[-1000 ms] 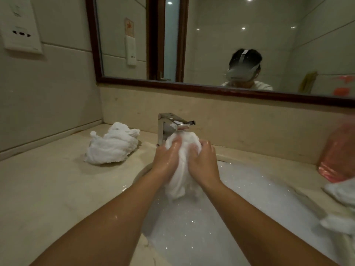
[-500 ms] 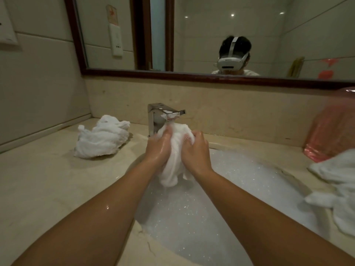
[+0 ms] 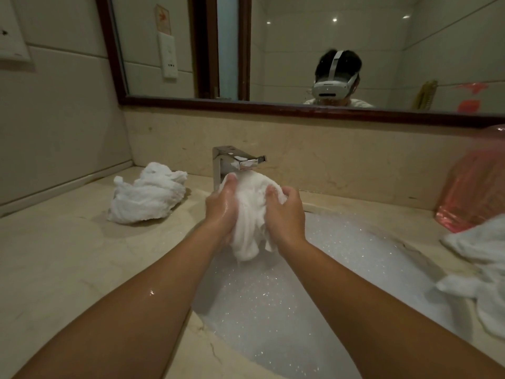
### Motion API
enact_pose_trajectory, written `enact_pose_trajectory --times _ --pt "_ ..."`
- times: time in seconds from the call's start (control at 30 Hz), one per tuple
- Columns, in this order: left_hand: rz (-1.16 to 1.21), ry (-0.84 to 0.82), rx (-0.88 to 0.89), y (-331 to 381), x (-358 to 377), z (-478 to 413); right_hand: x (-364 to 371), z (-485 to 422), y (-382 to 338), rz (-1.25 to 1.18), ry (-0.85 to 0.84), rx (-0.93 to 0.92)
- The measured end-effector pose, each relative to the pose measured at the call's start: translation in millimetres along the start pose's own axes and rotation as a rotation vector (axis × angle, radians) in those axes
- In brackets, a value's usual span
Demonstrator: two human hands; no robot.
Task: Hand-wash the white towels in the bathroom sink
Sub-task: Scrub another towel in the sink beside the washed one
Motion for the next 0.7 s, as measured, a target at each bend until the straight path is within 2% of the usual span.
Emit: enact_pose_trajectory --times 0.4,0.7 --pt "-0.026 -0.007 -0.022 -3 -2 -8 8 0 4 -0.005 -0.030 0.030" --pt "-0.032 -0.005 -0.009 -3 -3 -9 12 0 3 0.055 -0.035 -0.036"
Point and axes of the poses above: each hand's wrist, its own z-axis away from the middle knuckle, its own x-axis out of the palm, y = z × x, the point moved 4 cm from there along -z, towards the middle knuckle, and after that the axes turned 10 degrees about -y, right-handed, at the moved point
